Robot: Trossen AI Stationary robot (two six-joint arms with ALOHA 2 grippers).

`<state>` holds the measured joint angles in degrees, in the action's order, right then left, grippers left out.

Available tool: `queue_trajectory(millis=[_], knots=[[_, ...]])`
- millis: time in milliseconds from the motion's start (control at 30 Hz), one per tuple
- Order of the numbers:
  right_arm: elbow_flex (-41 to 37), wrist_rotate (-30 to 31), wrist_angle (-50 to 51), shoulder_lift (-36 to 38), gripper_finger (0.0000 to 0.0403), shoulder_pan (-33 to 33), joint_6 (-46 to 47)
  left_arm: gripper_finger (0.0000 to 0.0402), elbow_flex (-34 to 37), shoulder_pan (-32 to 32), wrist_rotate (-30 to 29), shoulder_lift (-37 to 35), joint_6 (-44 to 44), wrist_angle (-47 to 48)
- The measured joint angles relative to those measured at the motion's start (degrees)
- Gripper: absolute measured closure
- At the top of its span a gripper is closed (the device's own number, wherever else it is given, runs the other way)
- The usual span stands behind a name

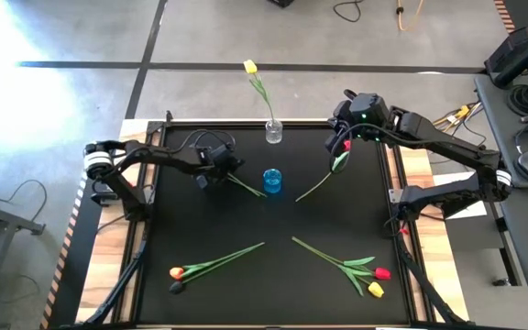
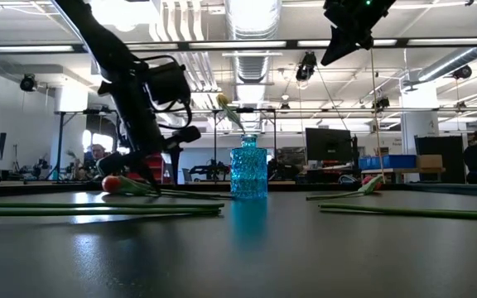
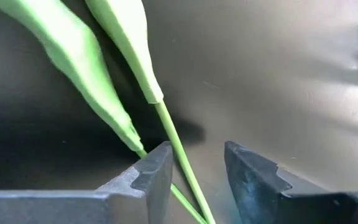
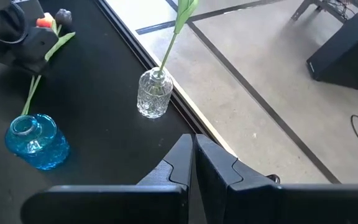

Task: Sort flowers into vase by color
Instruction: Put the top orange tulip flower into the transparent vase

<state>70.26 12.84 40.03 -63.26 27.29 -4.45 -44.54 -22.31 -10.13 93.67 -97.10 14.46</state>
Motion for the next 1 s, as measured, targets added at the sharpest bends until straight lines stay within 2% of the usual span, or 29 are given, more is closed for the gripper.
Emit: queue_trajectory(millis=[100,300,567,733,867,1000], knots=[[0.0,-0.01,-0.02,0.0,0.039,0.0,-0.27,0.0303,0.23,-0.02,-0.16,-0.02,0.72,0.04],[0.0,0.0,-0.02,0.0,0.039,0.0,-0.78,0.0393,0.38,-0.11,-2.73,-0.75,3.74,-1.49],[0.0,0.0,-0.04,0.0,0.039,0.0,-0.76,0.0399,0.4,-3.61,-5.96,-5.64,4.58,-1.86],[0.0,0.0,-0.07,0.0,0.039,0.0,-0.76,0.0394,0.39,-6.97,-5.91,-5.52,4.86,-1.91],[0.0,0.0,-0.07,0.0,0.039,0.0,-0.65,0.0373,0.38,-7.69,-3.58,-5.55,3.58,-2.22],[0.0,0.0,-0.07,0.0,0.039,0.0,-0.52,0.0334,0.36,-7.01,-2.81,-6.96,3.47,-2.49]])
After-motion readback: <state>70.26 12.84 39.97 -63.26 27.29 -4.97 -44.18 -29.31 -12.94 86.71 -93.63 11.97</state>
